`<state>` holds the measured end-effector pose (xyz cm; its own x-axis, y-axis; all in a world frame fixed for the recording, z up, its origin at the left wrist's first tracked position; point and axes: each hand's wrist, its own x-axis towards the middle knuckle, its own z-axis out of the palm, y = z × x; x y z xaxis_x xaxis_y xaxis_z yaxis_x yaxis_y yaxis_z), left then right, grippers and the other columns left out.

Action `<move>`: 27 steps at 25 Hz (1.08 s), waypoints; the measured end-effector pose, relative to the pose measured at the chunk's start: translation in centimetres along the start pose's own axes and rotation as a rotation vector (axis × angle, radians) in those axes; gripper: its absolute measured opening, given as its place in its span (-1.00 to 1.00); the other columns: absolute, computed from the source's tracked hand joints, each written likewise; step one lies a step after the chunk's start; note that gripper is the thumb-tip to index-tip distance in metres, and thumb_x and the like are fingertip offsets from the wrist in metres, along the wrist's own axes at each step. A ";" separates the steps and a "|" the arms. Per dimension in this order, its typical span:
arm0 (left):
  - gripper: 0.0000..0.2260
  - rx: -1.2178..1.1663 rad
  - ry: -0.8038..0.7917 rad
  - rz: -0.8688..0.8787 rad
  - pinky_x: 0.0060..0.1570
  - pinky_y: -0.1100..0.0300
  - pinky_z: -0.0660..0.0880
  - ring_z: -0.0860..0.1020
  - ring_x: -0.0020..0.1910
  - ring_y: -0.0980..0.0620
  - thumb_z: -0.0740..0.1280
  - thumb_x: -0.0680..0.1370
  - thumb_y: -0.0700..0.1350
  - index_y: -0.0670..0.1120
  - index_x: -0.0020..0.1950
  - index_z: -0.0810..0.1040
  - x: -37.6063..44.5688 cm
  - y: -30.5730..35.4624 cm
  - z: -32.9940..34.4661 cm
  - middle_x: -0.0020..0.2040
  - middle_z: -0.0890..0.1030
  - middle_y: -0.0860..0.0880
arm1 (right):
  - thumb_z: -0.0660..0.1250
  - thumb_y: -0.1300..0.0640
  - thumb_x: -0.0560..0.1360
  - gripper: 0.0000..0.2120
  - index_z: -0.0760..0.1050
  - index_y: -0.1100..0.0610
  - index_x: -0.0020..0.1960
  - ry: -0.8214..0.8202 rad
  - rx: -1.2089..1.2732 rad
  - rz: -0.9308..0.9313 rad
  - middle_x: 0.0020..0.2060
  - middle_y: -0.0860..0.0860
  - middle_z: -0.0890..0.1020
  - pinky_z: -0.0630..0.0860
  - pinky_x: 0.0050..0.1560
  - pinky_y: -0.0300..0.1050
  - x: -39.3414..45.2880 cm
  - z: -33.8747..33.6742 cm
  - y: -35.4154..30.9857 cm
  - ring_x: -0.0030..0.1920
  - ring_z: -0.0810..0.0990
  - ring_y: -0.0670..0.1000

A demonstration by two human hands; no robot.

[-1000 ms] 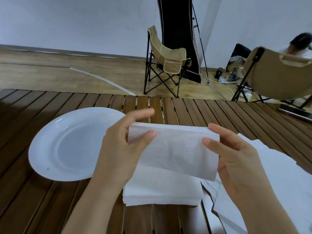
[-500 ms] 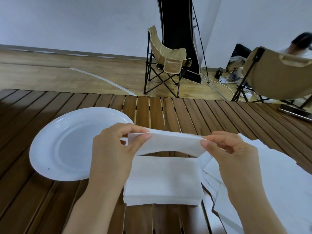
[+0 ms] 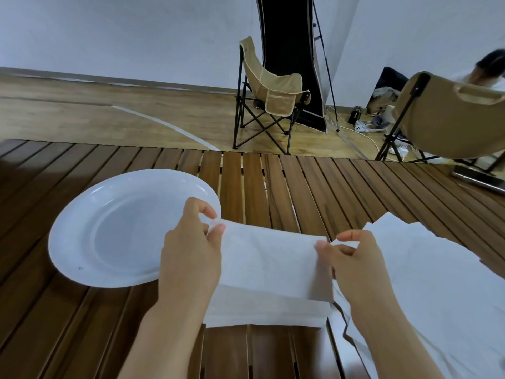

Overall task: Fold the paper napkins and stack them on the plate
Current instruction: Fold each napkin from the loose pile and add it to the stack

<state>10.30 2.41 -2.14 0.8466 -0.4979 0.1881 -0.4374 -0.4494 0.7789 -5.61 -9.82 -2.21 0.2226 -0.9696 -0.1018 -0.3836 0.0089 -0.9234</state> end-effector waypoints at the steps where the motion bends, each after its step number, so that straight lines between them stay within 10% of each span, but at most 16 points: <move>1: -0.86 0.031 -0.027 -0.028 -0.31 0.40 0.30 0.49 -0.17 0.11 0.30 0.56 -0.09 0.06 0.02 0.35 0.0 -0.3 0.3 -0.11 0.50 0.08 | 0.44 0.17 0.45 -0.74 0.41 0.09 0.04 -0.019 -0.028 0.044 -0.24 0.07 0.61 0.56 0.03 0.12 0.2 0.1 0.5 -0.15 0.61 0.09; 6: -0.79 0.084 -0.164 -0.122 -0.38 0.50 0.23 0.45 -0.16 0.14 0.26 0.58 -0.21 0.06 -0.11 0.61 0.0 -1.8 1.1 0.00 0.54 0.08 | 0.44 0.29 0.41 -0.83 0.62 0.04 -0.27 -0.048 -0.206 -0.004 -0.33 -0.04 0.67 0.58 0.06 0.12 0.5 0.3 1.3 -0.08 0.64 0.07; 15: -0.74 0.176 -0.301 -0.203 -0.27 0.42 0.32 0.47 -0.03 0.05 0.30 0.55 -0.25 0.08 0.12 0.59 -0.1 -1.9 1.3 0.05 0.49 0.00 | 0.37 0.26 0.49 -0.85 0.66 0.07 -0.16 -0.032 -0.391 -0.049 -0.23 -0.04 0.64 0.30 -0.32 -0.44 0.8 0.4 1.8 -0.23 0.53 -0.11; 27: -0.72 0.410 -0.438 -0.009 0.11 0.30 0.33 0.41 0.27 0.05 0.13 0.64 -0.06 0.03 0.30 0.49 -1.5 -0.3 0.2 0.32 0.44 0.01 | 0.18 0.24 0.54 -0.90 0.33 0.08 -0.12 -0.153 -0.958 0.079 0.01 0.01 0.45 0.36 0.17 0.00 -1.5 -1.3 -0.3 0.10 0.45 0.08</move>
<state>9.09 3.11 -2.77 0.6848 -0.7132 -0.1495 -0.5860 -0.6610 0.4687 -7.01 -8.73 -1.31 0.2530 -0.9319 -0.2600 -0.9542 -0.1960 -0.2262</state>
